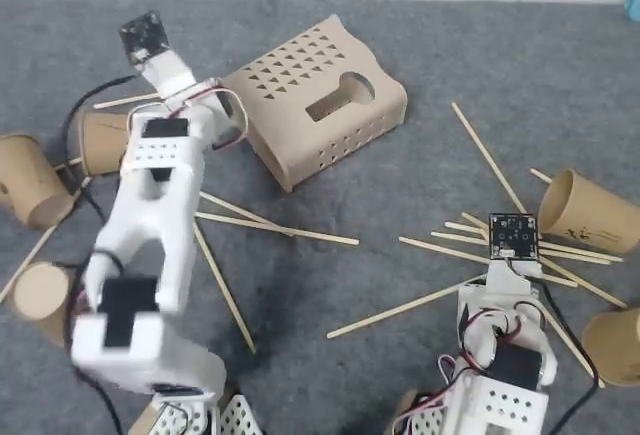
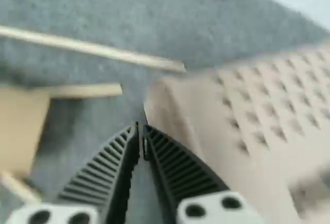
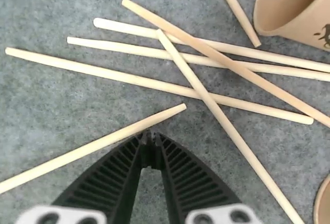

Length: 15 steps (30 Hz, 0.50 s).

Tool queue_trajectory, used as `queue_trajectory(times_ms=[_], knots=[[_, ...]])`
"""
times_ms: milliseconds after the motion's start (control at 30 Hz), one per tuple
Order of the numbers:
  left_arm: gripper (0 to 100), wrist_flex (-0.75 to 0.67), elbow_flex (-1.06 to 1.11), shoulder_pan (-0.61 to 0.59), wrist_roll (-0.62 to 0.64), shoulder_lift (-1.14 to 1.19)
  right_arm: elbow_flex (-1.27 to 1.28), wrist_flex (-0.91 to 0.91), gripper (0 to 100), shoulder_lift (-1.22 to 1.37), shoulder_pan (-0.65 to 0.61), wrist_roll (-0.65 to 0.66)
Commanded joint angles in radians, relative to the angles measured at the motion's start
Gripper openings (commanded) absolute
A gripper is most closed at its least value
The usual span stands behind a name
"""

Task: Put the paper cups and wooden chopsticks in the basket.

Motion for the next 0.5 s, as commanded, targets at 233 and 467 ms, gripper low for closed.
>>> queue_trajectory(times_ms=[233,467], knots=[[23,0.245,0.303,0.273,0.063,-0.539,0.006,-0.018,0.8,-0.016,0.007,0.011],[26,0.051,0.438,0.272,0.157,-0.545,0.006,-0.016,0.8,-0.016,0.008,0.011]])
